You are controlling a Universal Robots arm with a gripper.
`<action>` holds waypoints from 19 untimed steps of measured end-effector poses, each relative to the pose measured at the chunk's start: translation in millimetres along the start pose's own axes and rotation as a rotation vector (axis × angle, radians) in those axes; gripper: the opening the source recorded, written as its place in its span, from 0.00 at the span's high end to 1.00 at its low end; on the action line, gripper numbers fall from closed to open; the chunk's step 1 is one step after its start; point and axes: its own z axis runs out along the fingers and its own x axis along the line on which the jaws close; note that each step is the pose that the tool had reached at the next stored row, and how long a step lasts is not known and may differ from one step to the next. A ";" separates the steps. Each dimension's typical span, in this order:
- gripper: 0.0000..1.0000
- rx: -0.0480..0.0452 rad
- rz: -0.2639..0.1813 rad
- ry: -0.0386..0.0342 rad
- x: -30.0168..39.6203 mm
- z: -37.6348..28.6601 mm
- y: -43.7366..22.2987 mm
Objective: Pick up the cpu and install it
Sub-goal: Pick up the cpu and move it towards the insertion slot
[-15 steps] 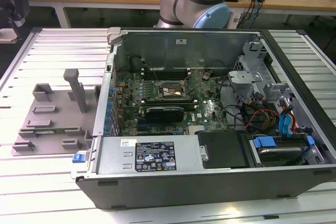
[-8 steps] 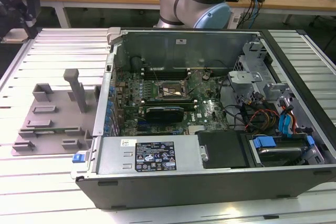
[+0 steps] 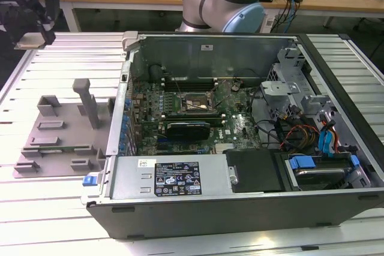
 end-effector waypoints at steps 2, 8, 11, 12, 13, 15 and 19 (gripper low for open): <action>0.45 0.0000 0.000 0.0000 -6.7 0.2 0.2; 0.45 0.0001 0.000 0.0001 -35.8 0.8 0.9; 0.45 -0.0001 0.000 0.0000 -47.8 1.2 1.1; 0.45 0.0000 0.000 0.0000 -50.1 1.2 1.2; 0.45 0.0000 0.000 0.0000 -53.6 1.3 1.3; 0.45 0.0000 0.000 0.0000 -58.7 1.4 1.4; 0.45 0.0000 0.000 0.0000 -64.6 1.6 1.5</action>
